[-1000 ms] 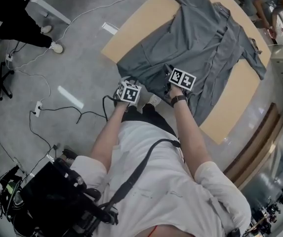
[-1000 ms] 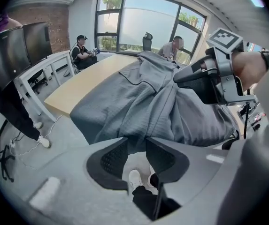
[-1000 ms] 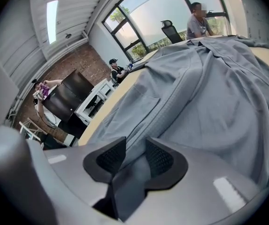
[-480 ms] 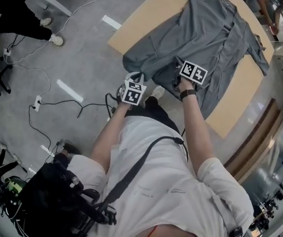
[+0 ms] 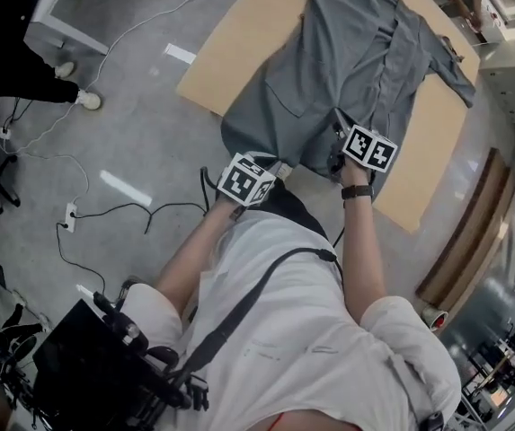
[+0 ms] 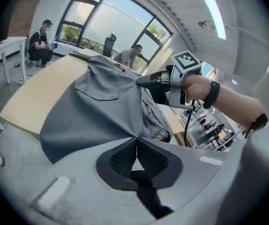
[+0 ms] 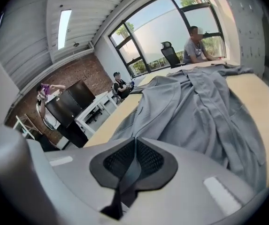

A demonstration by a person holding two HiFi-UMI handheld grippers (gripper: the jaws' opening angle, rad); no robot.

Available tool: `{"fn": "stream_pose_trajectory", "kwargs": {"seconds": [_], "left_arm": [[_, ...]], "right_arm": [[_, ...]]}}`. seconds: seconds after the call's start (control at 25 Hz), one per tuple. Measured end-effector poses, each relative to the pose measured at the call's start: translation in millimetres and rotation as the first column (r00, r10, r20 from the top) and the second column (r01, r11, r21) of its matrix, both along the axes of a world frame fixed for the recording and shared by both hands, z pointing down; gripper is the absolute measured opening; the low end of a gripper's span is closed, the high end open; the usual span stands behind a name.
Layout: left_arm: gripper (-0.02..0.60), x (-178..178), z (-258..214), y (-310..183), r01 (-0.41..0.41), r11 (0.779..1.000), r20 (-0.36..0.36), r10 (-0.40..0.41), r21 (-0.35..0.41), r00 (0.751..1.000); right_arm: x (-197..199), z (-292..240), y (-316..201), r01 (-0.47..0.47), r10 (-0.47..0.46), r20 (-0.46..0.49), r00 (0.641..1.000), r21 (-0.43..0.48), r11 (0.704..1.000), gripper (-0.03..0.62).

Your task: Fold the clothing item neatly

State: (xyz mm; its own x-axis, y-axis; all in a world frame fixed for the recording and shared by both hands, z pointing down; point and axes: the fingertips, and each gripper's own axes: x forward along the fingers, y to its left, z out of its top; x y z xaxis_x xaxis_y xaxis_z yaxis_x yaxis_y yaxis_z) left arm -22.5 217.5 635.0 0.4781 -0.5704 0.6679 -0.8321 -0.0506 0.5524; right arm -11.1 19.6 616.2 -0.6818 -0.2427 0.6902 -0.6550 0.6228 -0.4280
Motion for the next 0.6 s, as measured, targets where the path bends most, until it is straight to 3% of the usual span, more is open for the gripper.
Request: {"fn": "stream_pose_trajectory", "kwargs": {"seconds": [0.12, 0.24, 0.36, 0.48, 0.6], "left_arm": [[0.006, 28, 3, -4, -0.103, 0.994, -0.043, 0.101, -0.038, 0.994], [0.008, 48, 29, -9, -0.155, 0.984, -0.048, 0.151, -0.090, 0.987], [0.015, 64, 61, -10, -0.228, 0.966, 0.002, 0.230, -0.118, 0.973], [0.112, 66, 75, -4, -0.291, 0.947, 0.052, 0.300, -0.133, 0.952], [0.124, 53, 66, -5, -0.278, 0.952, 0.065, 0.288, -0.129, 0.955]], "right_arm": [[21, -9, -1, 0.031, -0.026, -0.069, 0.997, 0.068, 0.997, 0.011], [34, 1, -2, 0.017, -0.010, -0.090, 0.996, 0.072, 0.997, 0.011], [41, 28, -5, -0.025, 0.028, -0.105, 0.994, 0.034, 0.999, 0.011], [51, 60, -6, -0.059, 0.061, -0.186, 0.981, 0.016, 0.998, 0.030], [59, 65, -5, -0.089, 0.091, -0.185, 0.979, 0.017, 0.996, 0.079]]}}
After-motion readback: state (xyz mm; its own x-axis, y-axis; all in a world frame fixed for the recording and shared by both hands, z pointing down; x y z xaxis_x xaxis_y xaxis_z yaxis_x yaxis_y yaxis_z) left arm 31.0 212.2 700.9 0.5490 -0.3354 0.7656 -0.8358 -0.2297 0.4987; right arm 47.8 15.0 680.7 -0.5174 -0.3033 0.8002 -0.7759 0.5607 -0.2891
